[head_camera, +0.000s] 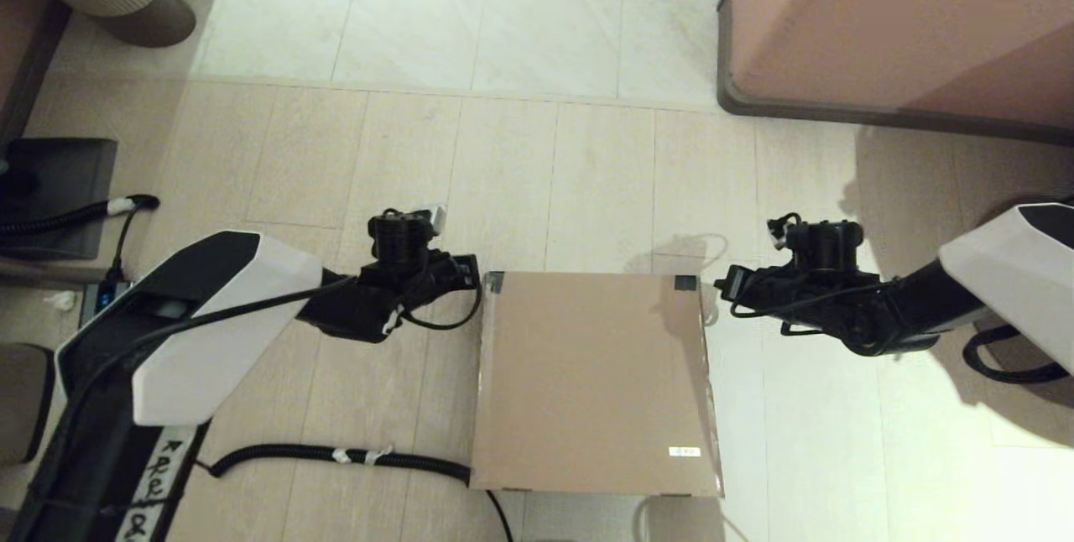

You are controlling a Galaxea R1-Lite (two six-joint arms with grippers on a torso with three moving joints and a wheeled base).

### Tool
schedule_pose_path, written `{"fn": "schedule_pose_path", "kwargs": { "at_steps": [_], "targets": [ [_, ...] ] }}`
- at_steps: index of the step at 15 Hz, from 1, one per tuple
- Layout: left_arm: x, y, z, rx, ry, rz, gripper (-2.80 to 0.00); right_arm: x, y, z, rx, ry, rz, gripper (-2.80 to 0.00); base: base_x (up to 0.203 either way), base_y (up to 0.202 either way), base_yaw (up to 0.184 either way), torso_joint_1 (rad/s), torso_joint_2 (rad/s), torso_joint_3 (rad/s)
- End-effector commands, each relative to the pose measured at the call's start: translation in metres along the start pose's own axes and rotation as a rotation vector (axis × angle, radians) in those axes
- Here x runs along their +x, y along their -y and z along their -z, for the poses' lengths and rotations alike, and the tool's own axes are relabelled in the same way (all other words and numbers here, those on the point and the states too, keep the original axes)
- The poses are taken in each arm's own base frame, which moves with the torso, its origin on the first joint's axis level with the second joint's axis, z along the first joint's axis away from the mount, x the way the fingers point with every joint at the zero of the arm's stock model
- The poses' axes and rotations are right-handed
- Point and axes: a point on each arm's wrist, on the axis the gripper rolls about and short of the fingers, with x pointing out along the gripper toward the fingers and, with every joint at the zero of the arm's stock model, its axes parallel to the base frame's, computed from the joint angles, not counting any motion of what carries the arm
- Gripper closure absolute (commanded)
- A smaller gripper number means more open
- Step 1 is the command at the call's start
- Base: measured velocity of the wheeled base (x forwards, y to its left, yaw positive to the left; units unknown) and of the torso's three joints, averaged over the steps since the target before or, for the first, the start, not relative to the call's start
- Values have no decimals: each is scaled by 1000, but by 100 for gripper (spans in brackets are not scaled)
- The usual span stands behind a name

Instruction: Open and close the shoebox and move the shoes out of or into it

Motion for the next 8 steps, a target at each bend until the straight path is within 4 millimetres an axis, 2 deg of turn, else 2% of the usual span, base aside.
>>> {"fn": "schedule_pose_path", "kwargs": {
  "at_steps": [1, 3, 5, 7, 8],
  "targets": [
    [-16, -13, -14, -9, 15, -31, 0, -19, 3, -15, 5, 40, 12, 0, 0, 0, 0, 0, 0, 0],
    [-35, -24, -27, -17, 25, -59, 0, -40, 0, -21, 2, 53, 18, 0, 0, 0, 0, 0, 0, 0],
    [-65, -27, -44, -19, 46, -83, 0, -70, -13, -30, -13, 85, 22, 0, 0, 0, 0, 0, 0, 0],
    [-114, -26, -63, -17, 93, -116, 0, -113, -32, -41, -65, 146, 82, 0, 0, 0, 0, 0, 0, 0],
    [-148, -23, -76, -15, 133, -131, 0, -143, -43, -47, -109, 191, 121, 0, 0, 0, 0, 0, 0, 0]
  ]
}}
